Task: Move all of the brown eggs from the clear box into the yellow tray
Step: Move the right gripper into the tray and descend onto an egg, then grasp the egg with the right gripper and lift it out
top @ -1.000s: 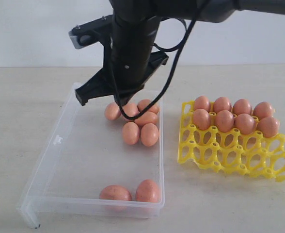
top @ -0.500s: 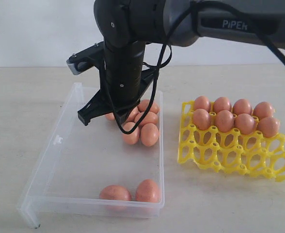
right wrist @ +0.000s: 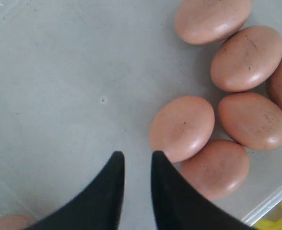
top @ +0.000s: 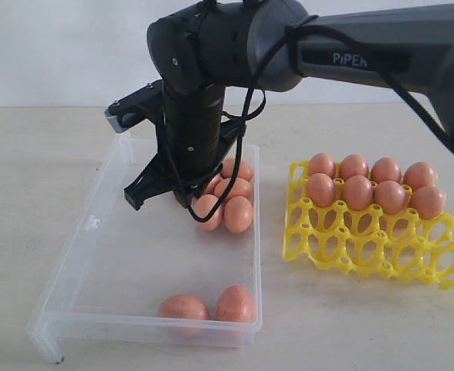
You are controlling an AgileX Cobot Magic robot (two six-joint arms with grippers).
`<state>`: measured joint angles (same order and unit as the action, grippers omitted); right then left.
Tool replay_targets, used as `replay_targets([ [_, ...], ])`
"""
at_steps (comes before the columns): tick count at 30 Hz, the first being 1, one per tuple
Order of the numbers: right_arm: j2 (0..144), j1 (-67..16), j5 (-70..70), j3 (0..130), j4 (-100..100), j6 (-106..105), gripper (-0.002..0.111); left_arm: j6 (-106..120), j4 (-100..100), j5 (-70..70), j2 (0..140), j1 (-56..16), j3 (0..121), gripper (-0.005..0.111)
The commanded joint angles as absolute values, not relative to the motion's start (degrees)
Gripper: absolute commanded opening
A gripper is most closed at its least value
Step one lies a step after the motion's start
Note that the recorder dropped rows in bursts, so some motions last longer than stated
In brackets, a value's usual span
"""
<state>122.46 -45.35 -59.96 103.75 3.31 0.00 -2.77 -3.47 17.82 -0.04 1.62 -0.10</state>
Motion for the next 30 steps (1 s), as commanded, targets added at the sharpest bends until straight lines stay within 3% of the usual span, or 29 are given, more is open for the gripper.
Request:
replay_targets([
  [1,122.43,-45.14,-58.64,104.03,3.41,-0.55,0.057,-2.8,-3.6,17.37,0.0,1.53,0.0,-0.004],
  [3,122.43,-45.14,-57.66,104.03,3.5,0.0,0.065,-2.8,-3.6,17.37,0.0,1.53,0.0,-0.004],
  [13,124.75,-44.05,-55.53,104.03,12.69,23.17,0.063,-2.8,-3.6,17.37,0.0,1.53,0.0,-0.004],
  [30,129.86,-41.69,-50.46,104.03,6.84,23.65,0.063,-2.8,-3.6,17.37,0.0,1.53,0.0,-0.004],
])
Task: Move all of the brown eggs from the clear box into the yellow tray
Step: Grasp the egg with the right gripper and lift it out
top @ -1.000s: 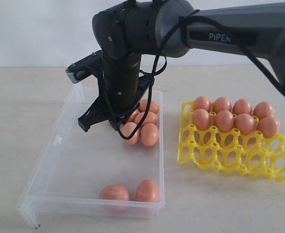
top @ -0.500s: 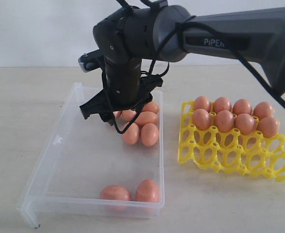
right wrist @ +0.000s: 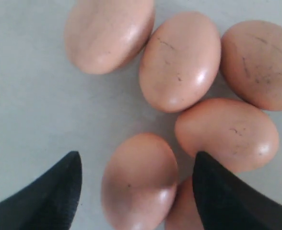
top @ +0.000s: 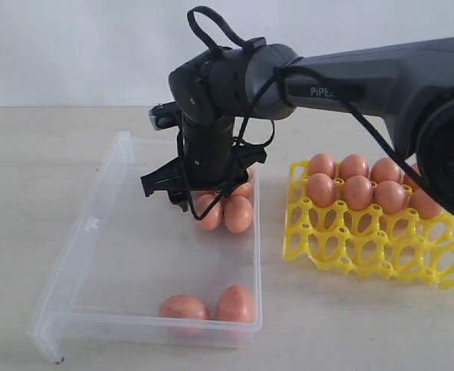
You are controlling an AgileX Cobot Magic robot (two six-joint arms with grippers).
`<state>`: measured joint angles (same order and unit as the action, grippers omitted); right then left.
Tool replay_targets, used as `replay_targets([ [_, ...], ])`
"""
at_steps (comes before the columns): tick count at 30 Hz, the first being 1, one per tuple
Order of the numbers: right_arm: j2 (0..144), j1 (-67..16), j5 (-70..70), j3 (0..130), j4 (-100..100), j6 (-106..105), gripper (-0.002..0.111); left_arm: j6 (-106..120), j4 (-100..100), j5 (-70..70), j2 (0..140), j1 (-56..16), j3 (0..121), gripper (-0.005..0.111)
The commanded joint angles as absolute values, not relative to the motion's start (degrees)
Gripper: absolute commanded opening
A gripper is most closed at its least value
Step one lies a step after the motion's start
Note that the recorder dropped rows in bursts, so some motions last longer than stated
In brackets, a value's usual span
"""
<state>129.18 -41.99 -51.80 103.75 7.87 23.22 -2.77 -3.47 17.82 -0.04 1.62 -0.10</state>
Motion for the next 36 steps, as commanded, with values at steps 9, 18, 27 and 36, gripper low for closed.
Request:
replay_targets([
  [9,131.43,-41.69,-50.69,104.03,5.46,23.65,0.062,-2.8,-3.6,17.47,0.0,1.53,0.0,-0.004],
  [18,131.3,-41.69,-51.94,104.03,2.73,21.83,0.0,-2.8,-3.6,17.35,0.0,1.53,0.0,-0.004],
  [27,119.88,-41.69,-43.8,104.12,0.38,14.76,0.0,-2.8,-3.6,17.35,0.0,1.53,0.0,-0.004],
  [36,103.98,-41.8,-38.25,103.03,2.52,9.9,0.0,-2.8,-3.6,17.47,0.0,1.53,0.0,-0.004],
])
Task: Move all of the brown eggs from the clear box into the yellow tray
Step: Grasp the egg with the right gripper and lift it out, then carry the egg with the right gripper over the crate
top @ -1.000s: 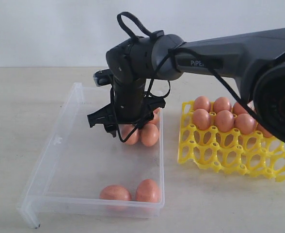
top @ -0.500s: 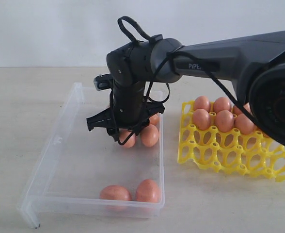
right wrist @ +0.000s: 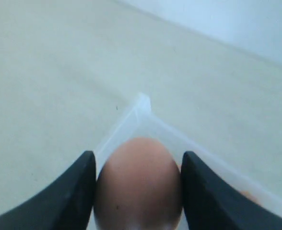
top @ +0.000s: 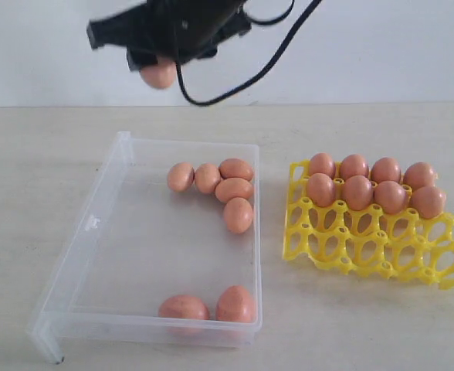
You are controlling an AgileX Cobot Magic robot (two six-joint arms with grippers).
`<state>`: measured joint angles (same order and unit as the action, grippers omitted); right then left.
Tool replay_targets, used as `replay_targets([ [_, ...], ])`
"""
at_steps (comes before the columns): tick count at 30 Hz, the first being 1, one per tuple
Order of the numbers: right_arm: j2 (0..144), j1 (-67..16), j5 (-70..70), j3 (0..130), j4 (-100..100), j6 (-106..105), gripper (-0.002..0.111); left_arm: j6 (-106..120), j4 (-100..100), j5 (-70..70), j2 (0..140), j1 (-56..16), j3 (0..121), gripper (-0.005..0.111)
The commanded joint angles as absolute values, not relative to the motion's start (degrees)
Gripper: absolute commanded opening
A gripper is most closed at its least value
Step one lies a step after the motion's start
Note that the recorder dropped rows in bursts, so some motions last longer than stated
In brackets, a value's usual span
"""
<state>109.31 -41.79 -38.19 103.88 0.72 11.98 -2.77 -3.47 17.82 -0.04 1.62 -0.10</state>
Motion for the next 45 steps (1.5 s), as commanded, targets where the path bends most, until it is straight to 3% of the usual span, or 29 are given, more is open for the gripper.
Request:
replay_targets([
  [1,102.95,-41.81,-37.4,101.95,2.78,9.9,0.0,-2.8,-3.6,17.47,0.0,1.53,0.0,-0.004],
  [4,98.13,-42.71,-28.56,93.85,2.78,10.8,0.0,-2.8,-3.6,17.47,0.0,1.53,0.0,-0.004],
  [11,84.33,-44.95,16.43,55.43,2.67,15.88,0.0,-2.8,-3.6,17.36,0.0,1.53,0.0,-0.004],
  [14,82.2,-41.91,25.18,44.35,-7.24,8.75,0.0,-2.8,-3.6,17.36,0.0,1.53,0.0,-0.004],
  [19,81.26,-31.75,37.27,36.89,-38.8,-8.24,0.0,-2.8,-3.6,17.36,0.0,1.53,0.0,-0.004],
  [24,81.26,-21.17,57.68,36.73,-53.17,1.12,0.0,-2.8,-3.6,17.49,0.0,1.53,0.0,-0.004],
  [26,81.26,-14.89,54.46,36.73,-45.7,11.4,0.0,-2.8,-3.6,17.49,0.0,1.53,0.0,-0.004],
  [29,82.94,-1.21,48.38,36.73,-5.84,39.98,0.0,-2.8,-3.6,17.49,0.0,1.53,0.0,-0.004],
  [30,85.0,3.51,54.16,36.99,15.89,54.04,0.0,-2.8,-3.6,17.49,0.0,1.53,0.0,-0.004],
  [32,88.87,11.04,69.53,38.65,37.36,64.84,0.0,-2.8,-3.6,17.49,0.0,1.53,0.0,-0.004],
  [33,91.73,14.57,69.96,40.21,47.52,69.28,0.0,-2.8,-3.6,17.49,0.0,1.53,0.0,-0.004],
  [39,94.96,18.48,69.96,41.64,74.81,72.12,0.0,-2.8,-3.6,17.37,0.0,1.53,0.0,-0.004],
  [45,99.37,13.18,69.96,41.64,77.1,67.35,0.0,-2.8,-3.6,17.37,0.0,1.53,0.0,-0.004],
])
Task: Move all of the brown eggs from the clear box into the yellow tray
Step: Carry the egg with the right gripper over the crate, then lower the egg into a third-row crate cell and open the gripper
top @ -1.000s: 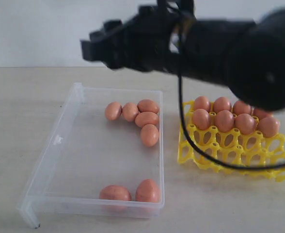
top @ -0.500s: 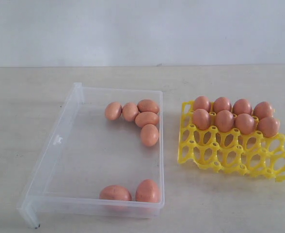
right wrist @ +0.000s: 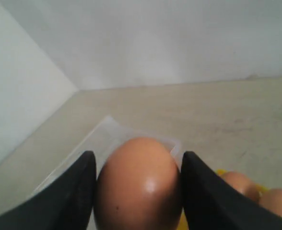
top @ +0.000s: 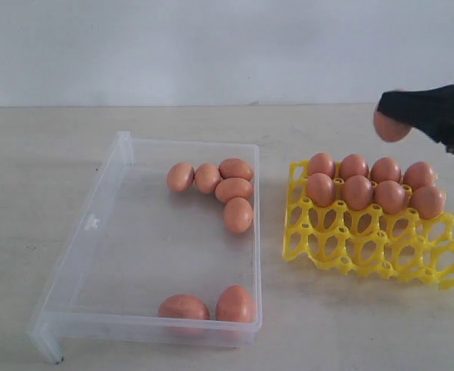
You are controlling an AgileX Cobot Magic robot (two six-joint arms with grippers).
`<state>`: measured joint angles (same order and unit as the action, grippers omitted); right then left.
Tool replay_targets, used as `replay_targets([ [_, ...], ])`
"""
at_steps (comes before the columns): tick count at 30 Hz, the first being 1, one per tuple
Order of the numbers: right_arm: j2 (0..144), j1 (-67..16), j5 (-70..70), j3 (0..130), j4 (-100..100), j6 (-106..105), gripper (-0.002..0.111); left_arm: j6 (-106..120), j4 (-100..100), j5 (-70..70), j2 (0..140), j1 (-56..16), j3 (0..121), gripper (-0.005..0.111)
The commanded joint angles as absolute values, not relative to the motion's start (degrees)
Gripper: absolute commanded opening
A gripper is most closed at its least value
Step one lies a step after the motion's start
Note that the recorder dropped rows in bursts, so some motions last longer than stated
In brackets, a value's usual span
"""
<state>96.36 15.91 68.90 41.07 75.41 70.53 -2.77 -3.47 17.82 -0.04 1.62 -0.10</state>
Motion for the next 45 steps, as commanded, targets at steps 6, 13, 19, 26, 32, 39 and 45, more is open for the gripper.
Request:
replay_targets([
  [6,108.23,12.05,69.96,41.9,76.98,62.64,0.0,-2.8,-3.6,17.47,0.0,1.53,0.0,-0.004],
  [13,111.32,12.03,69.96,42.14,77.12,57.92,0.0,-2.8,-3.6,17.47,0.0,1.53,0.0,-0.004],
  [19,111.32,10.56,67.78,42.14,76.23,47.67,0.0,-2.8,-3.6,17.36,0.0,1.53,0.0,-0.004],
  [26,111.32,2.8,57.35,42.14,74.43,30.78,0.0,-2.8,-3.6,17.36,0.0,1.53,0.0,-0.004],
  [32,111.32,0.41,54.64,42.14,70.69,28.32,0.0,-2.8,-3.6,17.36,0.0,1.53,0.0,-0.004],
  [39,111.32,0.41,54.64,42.14,69.81,27.94,0.003,-2.8,-3.6,17.36,0.0,1.53,0.0,-0.004],
  [45,111.32,0.11,54.64,42.14,69.67,28.43,0.048,-2.8,-3.6,17.36,0.0,1.53,0.0,-0.004],
])
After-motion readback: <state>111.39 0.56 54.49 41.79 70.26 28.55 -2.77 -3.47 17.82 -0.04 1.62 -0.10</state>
